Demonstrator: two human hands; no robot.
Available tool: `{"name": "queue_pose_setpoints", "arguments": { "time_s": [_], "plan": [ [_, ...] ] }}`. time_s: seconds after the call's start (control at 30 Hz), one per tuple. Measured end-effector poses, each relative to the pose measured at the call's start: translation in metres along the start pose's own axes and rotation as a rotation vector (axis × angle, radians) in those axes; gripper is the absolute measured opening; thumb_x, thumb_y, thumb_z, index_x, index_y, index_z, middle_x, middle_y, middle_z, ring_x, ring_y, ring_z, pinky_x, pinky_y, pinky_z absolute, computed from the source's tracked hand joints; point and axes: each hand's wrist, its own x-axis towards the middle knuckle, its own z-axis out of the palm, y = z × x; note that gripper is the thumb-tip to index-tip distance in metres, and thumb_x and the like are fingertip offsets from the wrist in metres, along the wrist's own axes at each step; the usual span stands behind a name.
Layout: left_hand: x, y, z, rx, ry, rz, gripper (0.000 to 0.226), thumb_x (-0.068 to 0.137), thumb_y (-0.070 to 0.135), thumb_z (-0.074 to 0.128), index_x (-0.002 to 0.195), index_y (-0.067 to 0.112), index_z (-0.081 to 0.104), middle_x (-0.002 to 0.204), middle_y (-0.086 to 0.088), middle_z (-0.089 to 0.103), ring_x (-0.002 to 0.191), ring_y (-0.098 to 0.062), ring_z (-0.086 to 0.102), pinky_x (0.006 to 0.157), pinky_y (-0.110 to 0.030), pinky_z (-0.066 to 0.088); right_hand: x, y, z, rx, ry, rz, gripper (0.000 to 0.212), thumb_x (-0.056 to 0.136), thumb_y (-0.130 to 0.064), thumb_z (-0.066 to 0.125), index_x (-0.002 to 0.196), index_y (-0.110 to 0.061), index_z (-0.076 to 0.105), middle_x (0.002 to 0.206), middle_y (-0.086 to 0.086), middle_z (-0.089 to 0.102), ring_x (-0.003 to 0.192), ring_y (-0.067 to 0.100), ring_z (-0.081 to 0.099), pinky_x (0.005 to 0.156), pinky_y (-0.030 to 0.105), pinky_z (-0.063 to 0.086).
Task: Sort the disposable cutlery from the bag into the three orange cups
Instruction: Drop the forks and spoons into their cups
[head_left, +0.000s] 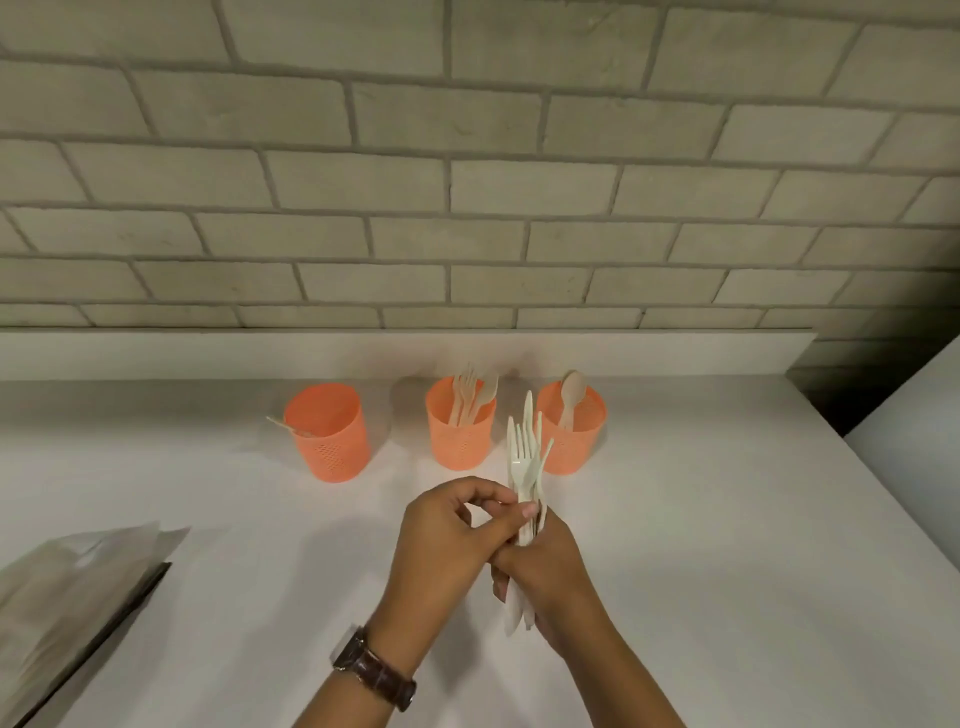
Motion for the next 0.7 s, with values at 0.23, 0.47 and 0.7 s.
{"name": "queue_pose_setpoints", "arguments": {
  "time_s": [0.23, 0.47, 0.7],
  "plan": [
    [0.004, 0.009, -0.022, -0.140, -0.105, -0.175, 0.003, 0.076, 0.013, 0.073, 0.076, 0.010, 0.073, 0.071, -0.015, 0.071, 0.062, -0.012, 0.063, 0.056, -0.017, 0.051, -0.003, 0.003, 0.007, -0.012, -0.160, -0.083, 0.030, 0.062, -0.012, 0.075, 0.088, -0.007, 0.060, 0.053, 0.003, 0.050, 0.046, 0.016, 0.050, 0.054, 0.031, 0.047],
    [0.023, 0.010, -0.037, -0.455, -0.180, -0.263, 0.014, 0.091, 0.016, 0.054, 0.083, 0.011, 0.065, 0.063, 0.007, 0.060, 0.058, -0.004, 0.050, 0.060, -0.016, 0.048, -0.006, -0.006, -0.007, 0.451, -0.294, 0.087, 0.044, 0.086, -0.050, 0.048, 0.066, -0.010, 0.045, 0.051, 0.003, 0.033, 0.040, 0.012, 0.030, 0.041, 0.022, 0.029],
    [0.084, 0.026, -0.054, -0.563, 0.086, -0.083, 0.008, 0.087, 0.009, 0.059, 0.088, 0.014, 0.064, 0.060, 0.009, 0.060, 0.055, -0.004, 0.052, 0.060, -0.014, 0.050, 0.002, -0.001, -0.028, 0.487, -0.190, 0.108, 0.027, 0.089, -0.038, 0.048, 0.079, -0.013, 0.046, 0.055, 0.003, 0.041, 0.043, 0.015, 0.034, 0.043, 0.024, 0.033]
  ]
}}
